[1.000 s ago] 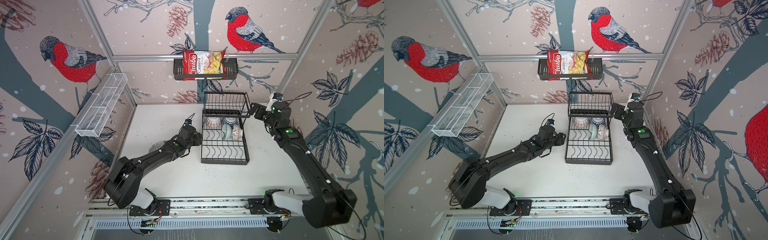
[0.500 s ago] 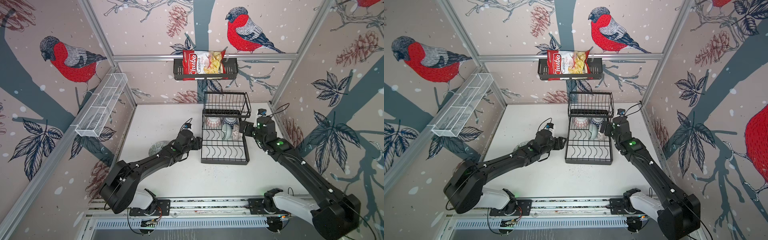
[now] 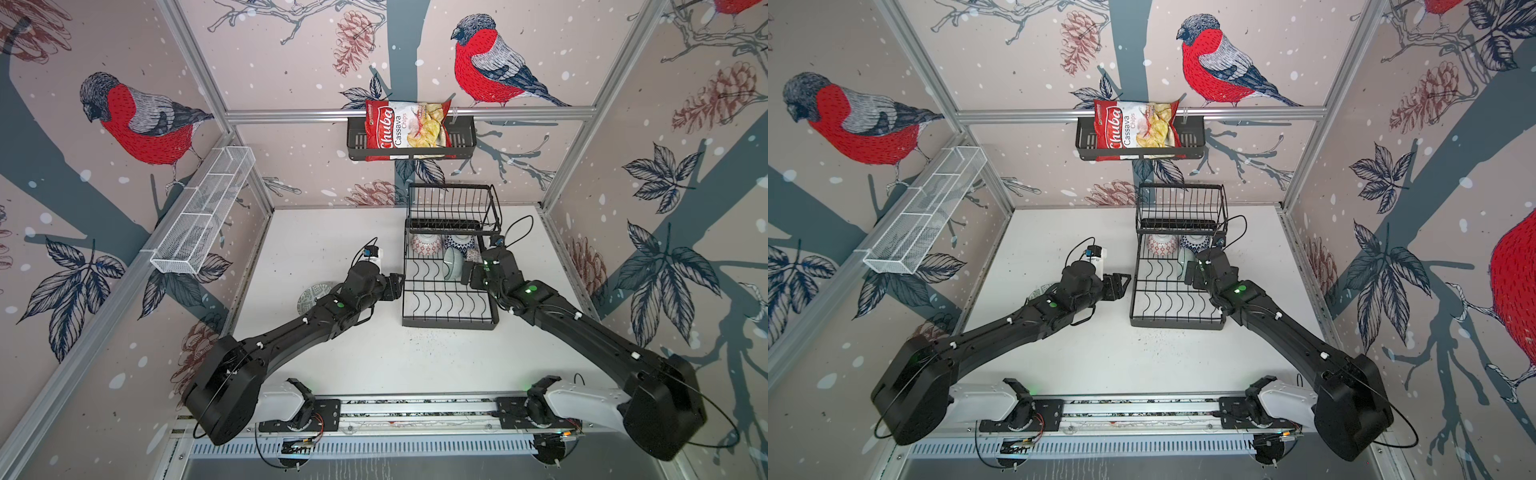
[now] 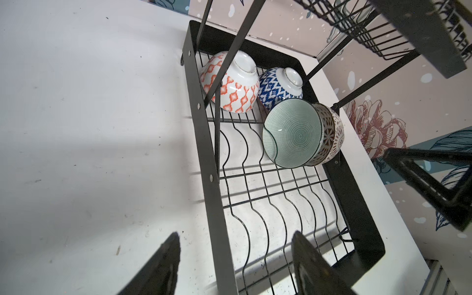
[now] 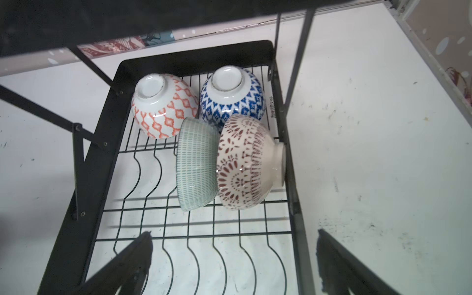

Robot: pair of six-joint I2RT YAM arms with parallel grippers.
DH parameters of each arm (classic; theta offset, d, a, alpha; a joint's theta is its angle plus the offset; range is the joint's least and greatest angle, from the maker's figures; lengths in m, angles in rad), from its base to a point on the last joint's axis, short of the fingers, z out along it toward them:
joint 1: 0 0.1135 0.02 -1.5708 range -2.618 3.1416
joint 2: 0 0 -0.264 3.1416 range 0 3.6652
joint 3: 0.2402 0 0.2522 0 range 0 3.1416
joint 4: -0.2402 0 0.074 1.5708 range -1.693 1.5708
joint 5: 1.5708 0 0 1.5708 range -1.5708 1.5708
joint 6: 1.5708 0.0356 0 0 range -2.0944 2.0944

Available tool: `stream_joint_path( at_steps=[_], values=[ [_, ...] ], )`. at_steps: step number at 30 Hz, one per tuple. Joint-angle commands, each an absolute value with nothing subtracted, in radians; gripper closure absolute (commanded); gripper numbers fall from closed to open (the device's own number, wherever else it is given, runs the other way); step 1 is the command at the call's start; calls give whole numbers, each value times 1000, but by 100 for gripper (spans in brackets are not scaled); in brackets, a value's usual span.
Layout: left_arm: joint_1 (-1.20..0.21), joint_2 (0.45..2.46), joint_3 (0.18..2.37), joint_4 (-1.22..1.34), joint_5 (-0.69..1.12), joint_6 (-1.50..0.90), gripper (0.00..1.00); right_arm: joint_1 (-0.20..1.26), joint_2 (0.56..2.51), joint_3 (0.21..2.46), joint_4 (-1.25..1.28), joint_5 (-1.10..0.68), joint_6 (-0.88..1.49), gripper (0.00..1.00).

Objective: Load bowls into a dish rack
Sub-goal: Pick up the bowl from the stack of bowls.

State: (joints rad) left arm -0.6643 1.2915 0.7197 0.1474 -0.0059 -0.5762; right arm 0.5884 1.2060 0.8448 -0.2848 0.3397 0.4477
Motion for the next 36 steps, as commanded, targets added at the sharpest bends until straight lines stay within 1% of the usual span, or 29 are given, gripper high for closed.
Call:
stream_joint_path(
  at_steps=[1,11,14,16,17,20,22,30,36],
  values=[
    [-664,1261,717,121,-55,-569,31,618,1222,859,-252,355,471,0],
    [-664,1147,710,-85,-198,-598,27,734,1249,906,-220,333,471,0],
    [-664,1105,690,-138,-255,-616,25,758,1291,921,-204,321,466,0],
    [-664,1071,673,-173,-290,-628,21,772,1311,938,-204,319,460,0],
    [-663,1052,668,-195,-308,-635,17,777,1322,947,-205,315,455,0],
    [-663,1000,664,-259,-352,-651,13,791,1349,960,-189,295,444,0],
    [-661,972,666,-294,-376,-657,3,797,1365,965,-173,283,438,0],
    [-639,949,709,-490,-439,-693,4,815,1410,980,-140,259,417,0],
    [-572,964,715,-560,-447,-683,10,819,1423,978,-128,239,404,0]
  ],
)
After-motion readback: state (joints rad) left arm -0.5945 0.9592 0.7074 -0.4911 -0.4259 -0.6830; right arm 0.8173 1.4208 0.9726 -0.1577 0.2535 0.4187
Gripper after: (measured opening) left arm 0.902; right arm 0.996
